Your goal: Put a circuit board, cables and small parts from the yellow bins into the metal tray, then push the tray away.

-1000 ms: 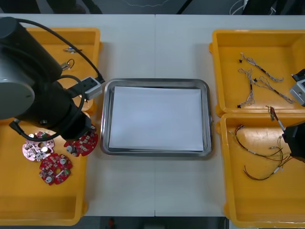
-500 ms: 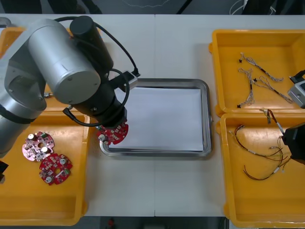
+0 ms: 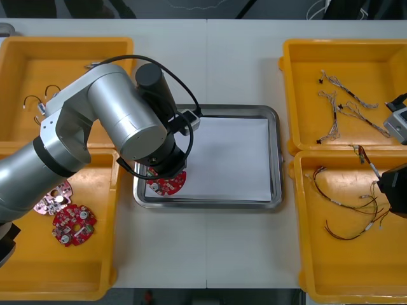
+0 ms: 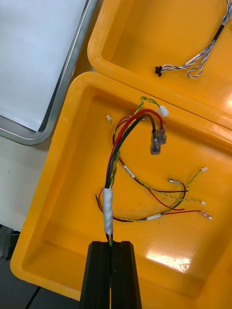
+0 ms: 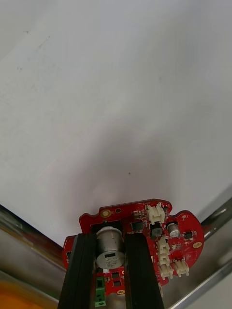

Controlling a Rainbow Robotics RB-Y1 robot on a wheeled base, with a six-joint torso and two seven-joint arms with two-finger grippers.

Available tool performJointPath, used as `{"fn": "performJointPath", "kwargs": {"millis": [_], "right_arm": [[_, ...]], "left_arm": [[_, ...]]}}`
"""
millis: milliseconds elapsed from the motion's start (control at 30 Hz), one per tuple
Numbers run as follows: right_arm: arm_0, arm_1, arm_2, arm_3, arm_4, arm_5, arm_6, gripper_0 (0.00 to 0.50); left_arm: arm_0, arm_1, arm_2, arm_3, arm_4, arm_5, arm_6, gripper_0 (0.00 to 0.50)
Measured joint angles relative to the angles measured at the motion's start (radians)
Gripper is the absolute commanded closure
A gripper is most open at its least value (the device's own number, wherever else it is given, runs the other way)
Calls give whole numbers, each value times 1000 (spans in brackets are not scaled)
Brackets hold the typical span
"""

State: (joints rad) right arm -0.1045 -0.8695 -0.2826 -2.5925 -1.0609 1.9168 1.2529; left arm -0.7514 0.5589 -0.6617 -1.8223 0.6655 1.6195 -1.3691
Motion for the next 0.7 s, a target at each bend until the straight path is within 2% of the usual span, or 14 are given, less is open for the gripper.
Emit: {"fn": "performJointPath", "kwargs": {"millis": [267, 367, 433, 467, 500, 700], "right_arm": [[0, 0, 0, 0, 1, 0, 1, 500], [0, -1, 0, 0, 1, 0, 5, 500], [0, -1, 0, 0, 1, 0, 20, 500], [0, -1, 0, 0, 1, 0, 36, 500], [0, -2, 0, 0, 1, 0, 50, 500], [-21, -18, 28, 0, -3, 0, 62, 500]], "left_arm": [[0, 0, -39, 61, -28, -91, 0, 499], [0, 0, -49, 74, -36, -116, 0, 481], [0, 0, -53, 76, -38, -126, 0, 163], [0, 0, -54, 76, -39, -127, 0, 99], [0, 0, -54, 77, -39, -128, 0, 0], [0, 0, -54, 78, -39, -131, 0, 0]]}}
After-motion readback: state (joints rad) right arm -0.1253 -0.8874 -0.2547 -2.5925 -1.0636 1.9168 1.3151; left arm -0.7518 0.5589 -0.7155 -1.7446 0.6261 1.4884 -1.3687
